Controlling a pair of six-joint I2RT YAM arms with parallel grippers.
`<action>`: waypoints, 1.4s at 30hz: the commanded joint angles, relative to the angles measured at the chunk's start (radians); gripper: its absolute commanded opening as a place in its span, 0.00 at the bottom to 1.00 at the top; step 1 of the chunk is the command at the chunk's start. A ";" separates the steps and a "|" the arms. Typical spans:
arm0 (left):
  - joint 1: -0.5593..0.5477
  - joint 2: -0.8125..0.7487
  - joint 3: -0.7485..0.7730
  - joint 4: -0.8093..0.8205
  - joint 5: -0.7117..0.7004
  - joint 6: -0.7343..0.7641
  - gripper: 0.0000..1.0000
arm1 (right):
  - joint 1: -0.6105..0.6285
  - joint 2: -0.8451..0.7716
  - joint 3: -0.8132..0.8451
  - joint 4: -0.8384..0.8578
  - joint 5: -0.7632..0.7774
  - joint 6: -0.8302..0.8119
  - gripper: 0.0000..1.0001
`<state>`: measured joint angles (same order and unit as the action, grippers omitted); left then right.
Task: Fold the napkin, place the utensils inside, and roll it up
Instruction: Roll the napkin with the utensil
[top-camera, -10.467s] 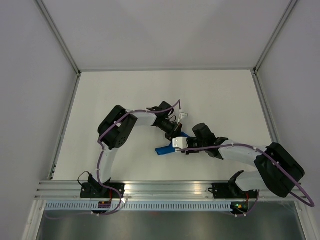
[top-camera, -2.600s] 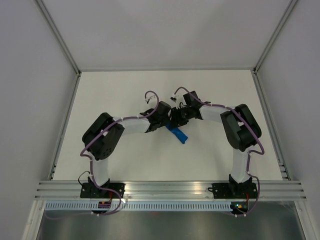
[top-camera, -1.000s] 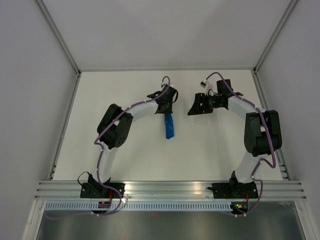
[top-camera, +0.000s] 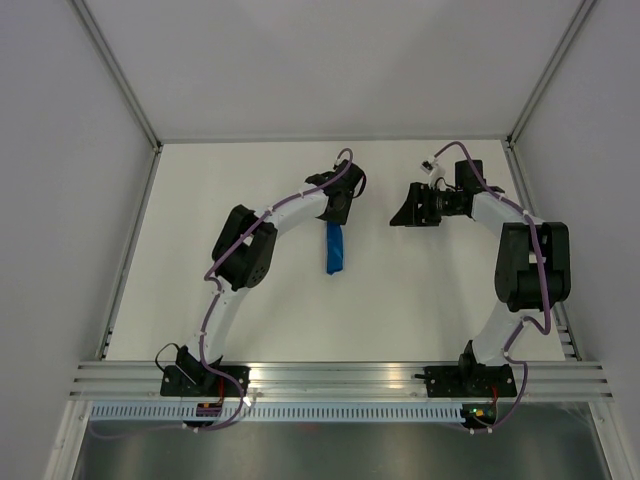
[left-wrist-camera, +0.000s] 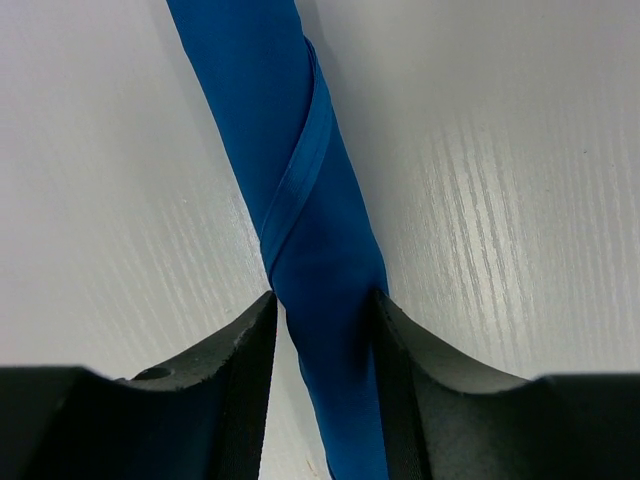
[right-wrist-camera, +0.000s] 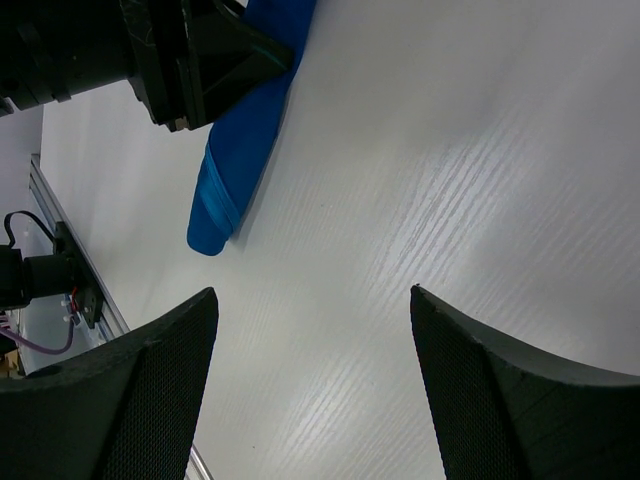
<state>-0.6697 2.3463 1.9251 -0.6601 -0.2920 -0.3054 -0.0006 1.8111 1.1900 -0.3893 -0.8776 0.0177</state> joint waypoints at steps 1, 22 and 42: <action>-0.004 0.070 0.008 -0.072 -0.007 0.025 0.48 | -0.025 -0.012 -0.009 0.021 -0.035 -0.009 0.82; -0.008 -0.022 -0.087 0.077 0.080 -0.044 0.58 | -0.044 0.004 -0.012 -0.025 -0.075 -0.085 0.82; 0.004 -0.088 -0.127 0.142 0.123 -0.089 0.60 | -0.045 0.045 0.016 -0.088 -0.089 -0.150 0.82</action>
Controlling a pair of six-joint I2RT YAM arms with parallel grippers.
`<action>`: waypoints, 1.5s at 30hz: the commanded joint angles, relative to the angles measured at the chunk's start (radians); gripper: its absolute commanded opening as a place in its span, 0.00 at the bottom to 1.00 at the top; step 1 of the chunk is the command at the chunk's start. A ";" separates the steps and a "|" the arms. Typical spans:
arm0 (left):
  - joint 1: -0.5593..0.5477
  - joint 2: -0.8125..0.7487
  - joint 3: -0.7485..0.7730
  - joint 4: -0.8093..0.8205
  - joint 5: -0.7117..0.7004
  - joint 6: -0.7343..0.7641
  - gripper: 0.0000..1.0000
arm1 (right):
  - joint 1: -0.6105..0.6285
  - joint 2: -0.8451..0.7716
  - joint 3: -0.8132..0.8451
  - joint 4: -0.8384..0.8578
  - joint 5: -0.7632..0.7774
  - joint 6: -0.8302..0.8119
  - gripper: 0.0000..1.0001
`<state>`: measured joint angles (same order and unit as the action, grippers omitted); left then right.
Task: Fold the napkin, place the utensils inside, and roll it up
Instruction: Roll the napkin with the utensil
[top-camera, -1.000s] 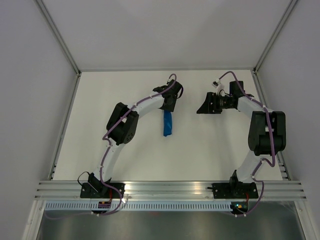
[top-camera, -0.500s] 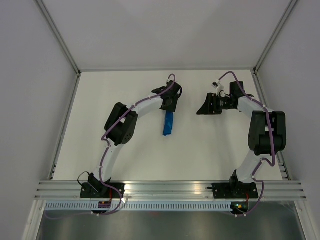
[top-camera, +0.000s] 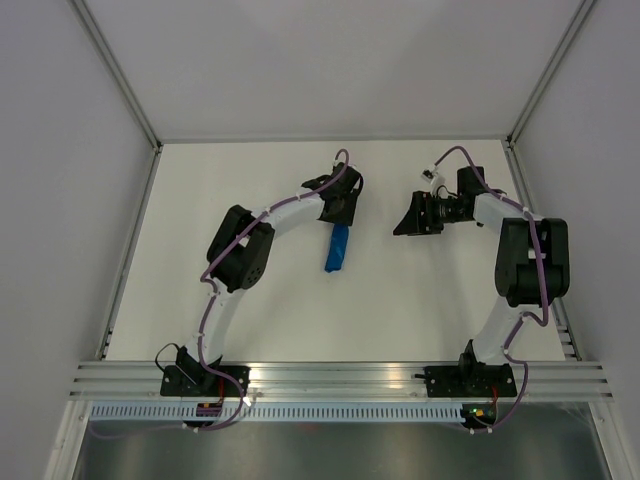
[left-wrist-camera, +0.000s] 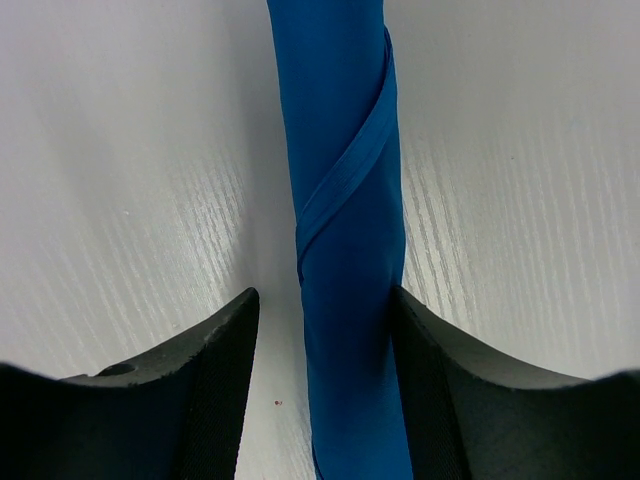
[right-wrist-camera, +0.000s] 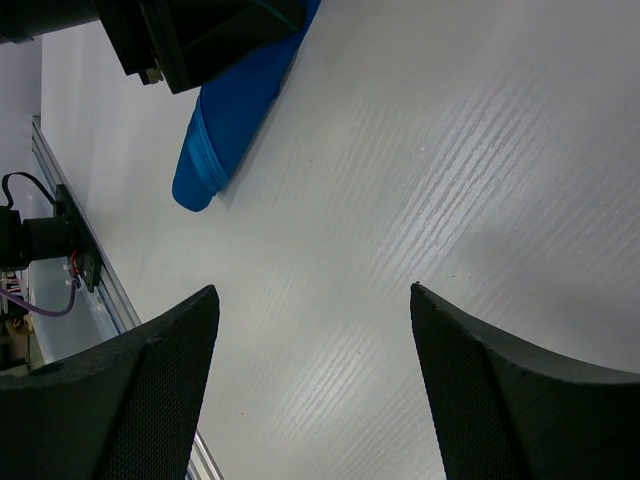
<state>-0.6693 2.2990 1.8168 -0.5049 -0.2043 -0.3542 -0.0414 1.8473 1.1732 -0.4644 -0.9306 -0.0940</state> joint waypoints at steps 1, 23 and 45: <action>0.007 -0.042 -0.020 -0.012 0.039 -0.042 0.60 | -0.003 0.009 0.036 -0.014 -0.034 -0.042 0.82; 0.019 -0.092 0.004 0.028 0.092 0.000 0.61 | -0.003 0.052 0.074 -0.049 -0.030 -0.064 0.82; 0.063 -0.596 -0.267 0.051 0.166 0.038 0.61 | -0.003 -0.154 0.077 -0.056 0.113 -0.058 0.83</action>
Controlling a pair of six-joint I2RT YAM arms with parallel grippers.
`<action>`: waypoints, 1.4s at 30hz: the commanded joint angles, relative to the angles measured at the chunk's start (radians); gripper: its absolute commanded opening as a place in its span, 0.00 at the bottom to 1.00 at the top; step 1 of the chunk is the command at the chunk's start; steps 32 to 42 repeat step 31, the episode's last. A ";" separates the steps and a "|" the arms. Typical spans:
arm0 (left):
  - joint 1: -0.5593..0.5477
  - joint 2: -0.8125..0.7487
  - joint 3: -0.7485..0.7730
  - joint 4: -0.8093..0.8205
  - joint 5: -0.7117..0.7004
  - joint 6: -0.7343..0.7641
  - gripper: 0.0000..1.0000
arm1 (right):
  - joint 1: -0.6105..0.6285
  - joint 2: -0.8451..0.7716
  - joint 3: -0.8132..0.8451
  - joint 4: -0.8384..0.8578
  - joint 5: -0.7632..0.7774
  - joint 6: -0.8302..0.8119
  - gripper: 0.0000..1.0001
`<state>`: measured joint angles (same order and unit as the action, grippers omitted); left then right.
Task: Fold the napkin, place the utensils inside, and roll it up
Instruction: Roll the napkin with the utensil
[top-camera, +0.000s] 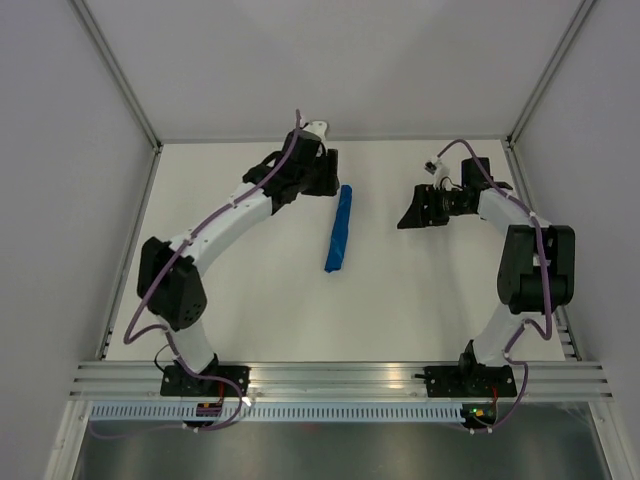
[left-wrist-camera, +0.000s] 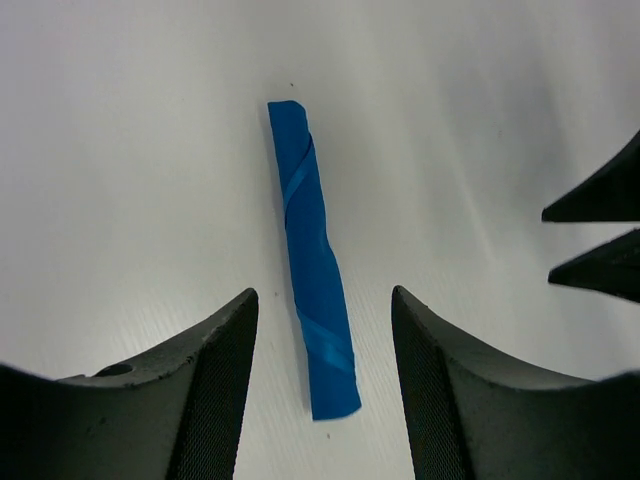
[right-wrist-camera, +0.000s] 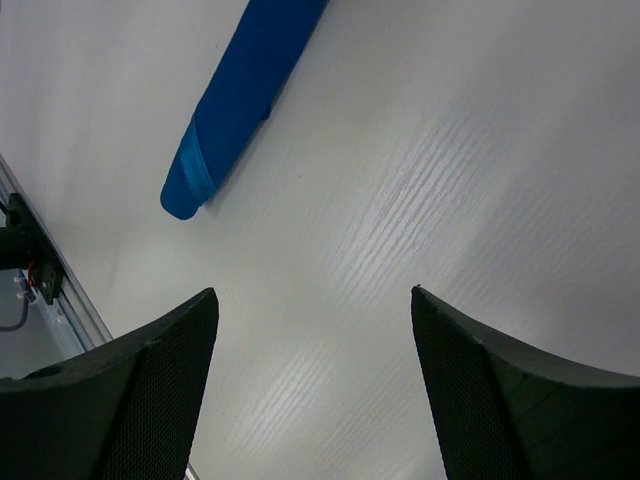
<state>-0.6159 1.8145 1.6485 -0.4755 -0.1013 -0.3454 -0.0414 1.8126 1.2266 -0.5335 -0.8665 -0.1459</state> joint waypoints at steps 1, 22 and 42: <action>0.010 -0.191 -0.136 0.029 0.071 0.036 0.61 | -0.008 -0.143 0.014 0.017 0.064 -0.004 0.83; 0.056 -0.981 -0.769 0.015 0.153 0.125 0.67 | -0.046 -0.817 -0.180 -0.129 0.442 -0.089 0.98; 0.056 -1.012 -0.788 0.012 0.172 0.114 0.67 | -0.045 -0.846 -0.210 -0.086 0.446 -0.052 0.98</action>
